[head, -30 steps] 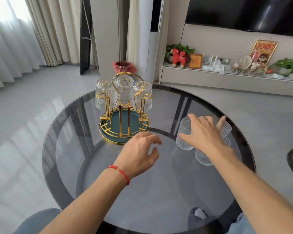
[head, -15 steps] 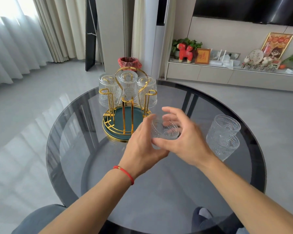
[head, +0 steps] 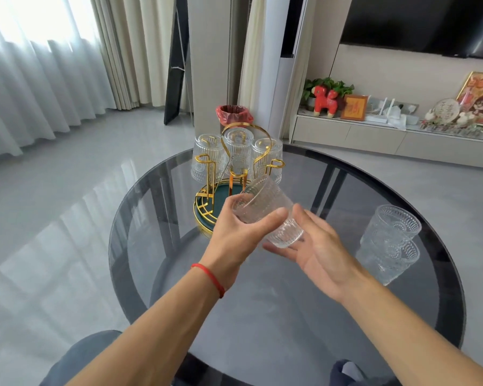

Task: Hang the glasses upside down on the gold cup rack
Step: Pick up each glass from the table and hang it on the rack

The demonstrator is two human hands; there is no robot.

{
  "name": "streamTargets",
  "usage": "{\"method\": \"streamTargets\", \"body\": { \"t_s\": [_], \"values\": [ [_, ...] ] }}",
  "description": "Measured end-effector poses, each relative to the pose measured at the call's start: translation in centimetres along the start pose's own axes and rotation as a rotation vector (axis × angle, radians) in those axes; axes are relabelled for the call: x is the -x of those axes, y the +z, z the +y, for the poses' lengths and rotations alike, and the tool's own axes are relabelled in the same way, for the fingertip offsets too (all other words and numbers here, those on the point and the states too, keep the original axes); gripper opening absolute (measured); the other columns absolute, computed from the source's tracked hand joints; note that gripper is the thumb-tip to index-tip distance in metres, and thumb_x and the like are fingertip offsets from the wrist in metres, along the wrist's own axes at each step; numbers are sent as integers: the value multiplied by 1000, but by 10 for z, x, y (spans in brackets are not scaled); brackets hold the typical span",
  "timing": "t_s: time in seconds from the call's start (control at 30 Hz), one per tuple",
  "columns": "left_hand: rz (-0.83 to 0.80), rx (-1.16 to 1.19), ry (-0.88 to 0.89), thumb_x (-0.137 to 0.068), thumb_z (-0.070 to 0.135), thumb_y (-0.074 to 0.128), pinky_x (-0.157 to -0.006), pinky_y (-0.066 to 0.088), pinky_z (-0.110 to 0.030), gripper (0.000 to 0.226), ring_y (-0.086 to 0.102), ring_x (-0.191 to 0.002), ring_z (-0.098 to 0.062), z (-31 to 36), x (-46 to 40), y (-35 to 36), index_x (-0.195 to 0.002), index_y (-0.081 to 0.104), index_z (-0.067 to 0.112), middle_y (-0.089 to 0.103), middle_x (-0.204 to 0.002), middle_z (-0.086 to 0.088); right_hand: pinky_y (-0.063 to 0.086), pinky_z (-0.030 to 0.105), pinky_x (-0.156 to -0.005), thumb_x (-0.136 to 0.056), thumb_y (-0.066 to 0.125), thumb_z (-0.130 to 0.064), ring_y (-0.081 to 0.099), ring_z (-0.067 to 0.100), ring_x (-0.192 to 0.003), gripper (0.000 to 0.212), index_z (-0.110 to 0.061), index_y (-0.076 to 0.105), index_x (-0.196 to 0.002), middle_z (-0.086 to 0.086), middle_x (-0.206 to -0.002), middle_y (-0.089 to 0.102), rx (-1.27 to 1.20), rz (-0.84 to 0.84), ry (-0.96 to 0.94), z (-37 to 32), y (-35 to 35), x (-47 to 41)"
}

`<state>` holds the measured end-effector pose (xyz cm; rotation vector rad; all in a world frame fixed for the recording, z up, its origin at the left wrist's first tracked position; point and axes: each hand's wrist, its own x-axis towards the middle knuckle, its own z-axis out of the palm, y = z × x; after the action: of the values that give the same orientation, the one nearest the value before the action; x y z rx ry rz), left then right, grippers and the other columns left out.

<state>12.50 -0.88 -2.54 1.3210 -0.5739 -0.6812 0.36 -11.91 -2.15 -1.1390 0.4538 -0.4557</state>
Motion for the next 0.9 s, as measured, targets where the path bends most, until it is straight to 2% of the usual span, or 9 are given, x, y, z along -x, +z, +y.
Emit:
{"method": "streamTargets", "body": {
  "t_s": [0.1, 0.2, 0.27, 0.43, 0.57, 0.63, 0.67, 0.8, 0.9],
  "values": [
    [-144, -469, -1, -65, 52, 92, -97, 48, -22, 92, 58, -118, -5, 3, -5, -19, -140, 46, 25, 56, -135, 8, 57, 48, -101, -87, 76, -34, 69, 30, -123, 56, -10, 61, -135, 14, -132, 72, 119, 157, -182, -17, -1, -1],
    [-203, -1221, 123, -77, 45, 83, -118, 36, -41, 93, 23, -147, -28, -8, -9, -34, -151, 33, 20, 23, -158, -6, 53, 45, -102, -73, 87, -51, 71, 16, -115, 58, -29, 69, -124, 8, -127, 73, 337, 244, -386, -47, 11, 0],
    [-235, -1411, 136, -83, 42, 77, -119, 35, -48, 84, 17, -150, -34, -16, -12, -36, -150, 33, 15, 15, -163, -14, 55, 41, -97, -72, 88, -55, 72, 15, -112, 58, -34, 69, -122, 5, -124, 73, 476, 246, -506, -67, 27, -5],
    [-278, -1409, 77, -88, 41, 70, -114, 41, -49, 85, 36, -141, -36, -20, -22, -42, -157, 24, 19, 22, -158, -14, 55, 36, -100, -73, 86, -52, 65, 10, -116, 63, -33, 62, -128, -10, -125, 68, 873, 239, -691, -97, 81, -41],
    [-235, -1397, 74, -91, 42, 65, -101, 52, -45, 77, 46, -131, -32, -19, -24, -44, -155, 28, 21, 34, -149, -10, 43, 10, -92, -75, 89, -42, 56, 3, -116, 66, -25, 62, -133, -19, -118, 60, 1041, 185, -693, -96, 109, -69],
    [-224, -1406, 74, -93, 42, 63, -98, 53, -44, 71, 48, -127, -30, -18, -23, -43, -152, 32, 20, 39, -144, -9, 35, -3, -84, -75, 89, -39, 55, 3, -118, 69, -23, 61, -137, -11, -127, 63, 1107, 167, -694, -92, 118, -80],
    [-224, -1419, 75, -93, 43, 63, -97, 53, -44, 68, 49, -126, -29, -18, -23, -43, -150, 35, 19, 41, -143, -9, 35, -2, -86, -76, 88, -39, 55, 5, -120, 70, -22, 61, -138, -6, -133, 64, 1140, 159, -698, -90, 121, -85],
    [-215, -1453, 77, -92, 47, 64, -94, 53, -42, 63, 50, -122, -28, -19, -21, -41, -144, 43, 17, 43, -140, -9, 40, 25, -106, -76, 87, -36, 54, 21, -134, 75, -20, 59, -145, 5, -143, 63, 1280, 124, -702, -79, 131, -100],
    [-207, -1461, 79, -90, 51, 65, -93, 52, -43, 64, 50, -123, -27, -19, -21, -41, -140, 49, 15, 43, -139, -8, 43, 32, -107, -78, 84, -32, 53, 27, -133, 76, -18, 56, -148, 10, -143, 60, 1364, 93, -672, -66, 134, -109]
  ]
}}
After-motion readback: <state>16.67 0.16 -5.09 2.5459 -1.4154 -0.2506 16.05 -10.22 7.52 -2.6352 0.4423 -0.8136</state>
